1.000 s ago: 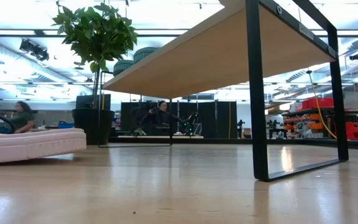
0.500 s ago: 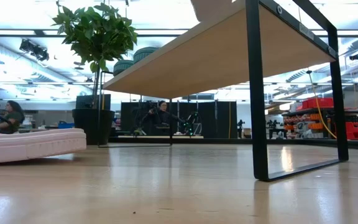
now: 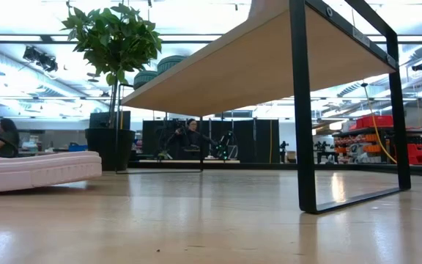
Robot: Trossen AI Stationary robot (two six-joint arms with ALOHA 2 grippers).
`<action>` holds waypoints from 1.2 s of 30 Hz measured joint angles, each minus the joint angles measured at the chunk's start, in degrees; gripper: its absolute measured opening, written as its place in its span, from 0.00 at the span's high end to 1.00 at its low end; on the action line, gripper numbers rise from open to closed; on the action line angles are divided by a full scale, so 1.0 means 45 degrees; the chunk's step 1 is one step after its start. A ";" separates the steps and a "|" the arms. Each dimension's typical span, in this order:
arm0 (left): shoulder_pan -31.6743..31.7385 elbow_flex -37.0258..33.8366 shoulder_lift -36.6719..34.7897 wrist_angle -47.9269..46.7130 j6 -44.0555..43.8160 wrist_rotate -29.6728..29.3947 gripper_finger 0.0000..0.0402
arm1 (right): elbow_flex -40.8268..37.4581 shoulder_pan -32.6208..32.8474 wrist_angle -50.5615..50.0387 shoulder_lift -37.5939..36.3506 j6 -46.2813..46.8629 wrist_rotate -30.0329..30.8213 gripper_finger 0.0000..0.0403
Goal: Pick and place slides into the shelf
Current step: Put the right pink slide slipper on the shelf
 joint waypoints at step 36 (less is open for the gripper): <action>0.0413 0.0000 0.0000 0.0025 -0.0117 -0.0058 0.54 | 0.0005 0.0501 -0.2175 0.0000 0.0925 -0.2229 0.89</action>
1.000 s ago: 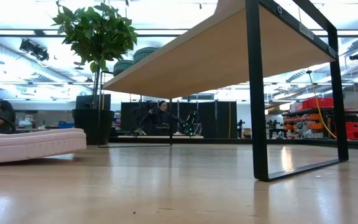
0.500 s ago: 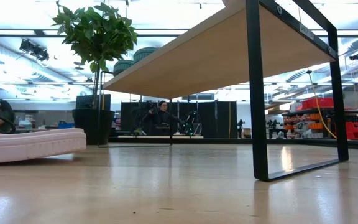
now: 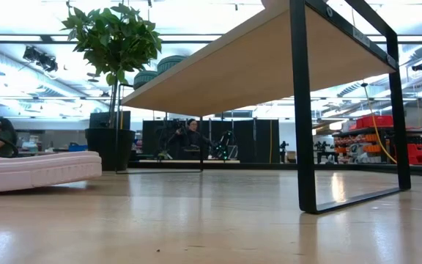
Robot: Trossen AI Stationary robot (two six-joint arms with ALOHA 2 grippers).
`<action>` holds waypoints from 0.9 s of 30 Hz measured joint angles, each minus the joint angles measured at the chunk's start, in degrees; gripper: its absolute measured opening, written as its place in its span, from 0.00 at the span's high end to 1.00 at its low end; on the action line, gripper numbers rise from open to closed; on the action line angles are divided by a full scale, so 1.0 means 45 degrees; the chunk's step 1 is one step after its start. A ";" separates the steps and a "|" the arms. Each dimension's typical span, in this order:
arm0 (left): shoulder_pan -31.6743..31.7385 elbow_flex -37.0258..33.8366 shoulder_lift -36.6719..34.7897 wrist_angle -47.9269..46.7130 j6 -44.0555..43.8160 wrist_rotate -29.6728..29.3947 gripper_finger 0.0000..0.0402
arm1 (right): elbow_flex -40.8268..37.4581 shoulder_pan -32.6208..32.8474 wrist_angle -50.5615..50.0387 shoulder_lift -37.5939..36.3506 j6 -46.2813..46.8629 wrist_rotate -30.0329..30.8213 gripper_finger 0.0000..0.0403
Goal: Pick and place slides into the shelf
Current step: Put the right pink slide slipper on the shelf
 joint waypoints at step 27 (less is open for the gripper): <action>-0.0003 -0.0005 -0.0005 0.0047 -0.0019 0.0013 0.57 | 0.0000 -0.0023 -0.0802 -0.0228 -0.0053 -0.0985 0.89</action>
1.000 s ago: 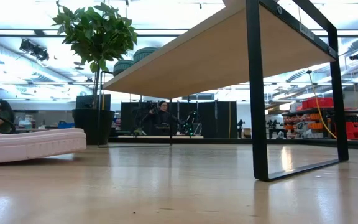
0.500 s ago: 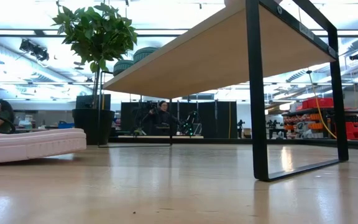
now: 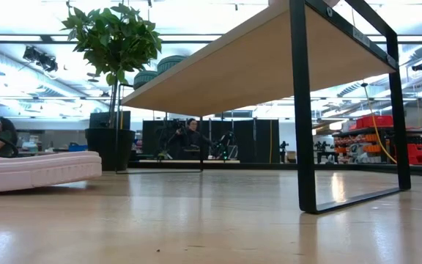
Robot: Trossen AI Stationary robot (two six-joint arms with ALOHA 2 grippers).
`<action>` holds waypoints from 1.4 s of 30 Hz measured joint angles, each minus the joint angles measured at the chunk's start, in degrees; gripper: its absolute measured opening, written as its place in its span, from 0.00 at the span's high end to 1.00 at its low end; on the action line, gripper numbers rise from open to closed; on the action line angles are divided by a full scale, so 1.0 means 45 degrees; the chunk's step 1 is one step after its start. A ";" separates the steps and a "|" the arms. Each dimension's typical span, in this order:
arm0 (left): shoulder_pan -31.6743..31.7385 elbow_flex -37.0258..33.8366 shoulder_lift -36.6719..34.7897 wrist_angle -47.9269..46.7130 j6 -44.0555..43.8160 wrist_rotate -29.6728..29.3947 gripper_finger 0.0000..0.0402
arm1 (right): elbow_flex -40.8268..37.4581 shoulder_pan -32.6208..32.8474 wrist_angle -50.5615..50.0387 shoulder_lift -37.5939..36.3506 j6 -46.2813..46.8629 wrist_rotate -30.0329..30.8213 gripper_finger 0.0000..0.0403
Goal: Pick and place slides into the shelf
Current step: Put the right pink slide slipper on the shelf
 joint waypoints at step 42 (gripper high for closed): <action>0.0002 0.0000 0.0000 0.0005 -0.0223 -0.0008 0.57 | 0.0000 -0.0424 0.1019 -0.0484 -0.1001 0.0142 0.63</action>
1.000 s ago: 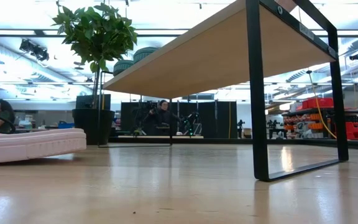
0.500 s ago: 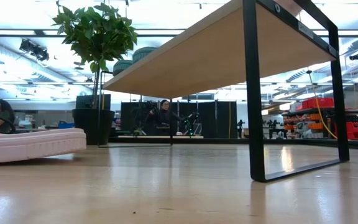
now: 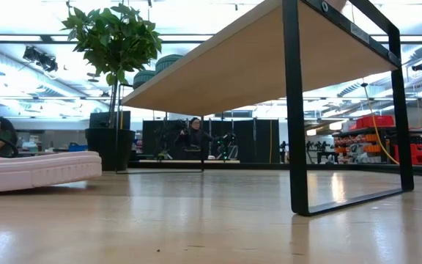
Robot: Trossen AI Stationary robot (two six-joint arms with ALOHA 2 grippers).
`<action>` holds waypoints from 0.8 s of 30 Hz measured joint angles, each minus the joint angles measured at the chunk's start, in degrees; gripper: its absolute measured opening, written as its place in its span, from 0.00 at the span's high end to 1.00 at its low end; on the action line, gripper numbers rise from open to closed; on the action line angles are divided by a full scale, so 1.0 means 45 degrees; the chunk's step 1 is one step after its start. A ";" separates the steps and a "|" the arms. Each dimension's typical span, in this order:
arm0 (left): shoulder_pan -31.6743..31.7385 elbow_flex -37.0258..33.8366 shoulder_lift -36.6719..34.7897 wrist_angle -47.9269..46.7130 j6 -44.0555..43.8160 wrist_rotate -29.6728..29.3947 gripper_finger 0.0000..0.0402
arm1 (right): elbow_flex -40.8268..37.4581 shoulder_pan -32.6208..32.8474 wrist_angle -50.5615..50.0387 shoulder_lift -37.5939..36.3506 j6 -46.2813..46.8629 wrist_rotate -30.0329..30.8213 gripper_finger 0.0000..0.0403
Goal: Pick and place slides into the shelf
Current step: Put the right pink slide slipper on the shelf
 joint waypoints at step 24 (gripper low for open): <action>0.0000 0.0000 0.0000 0.0092 0.0000 -0.0024 0.57 | 0.0000 -0.1578 0.2355 0.0429 -0.3525 -0.1713 0.50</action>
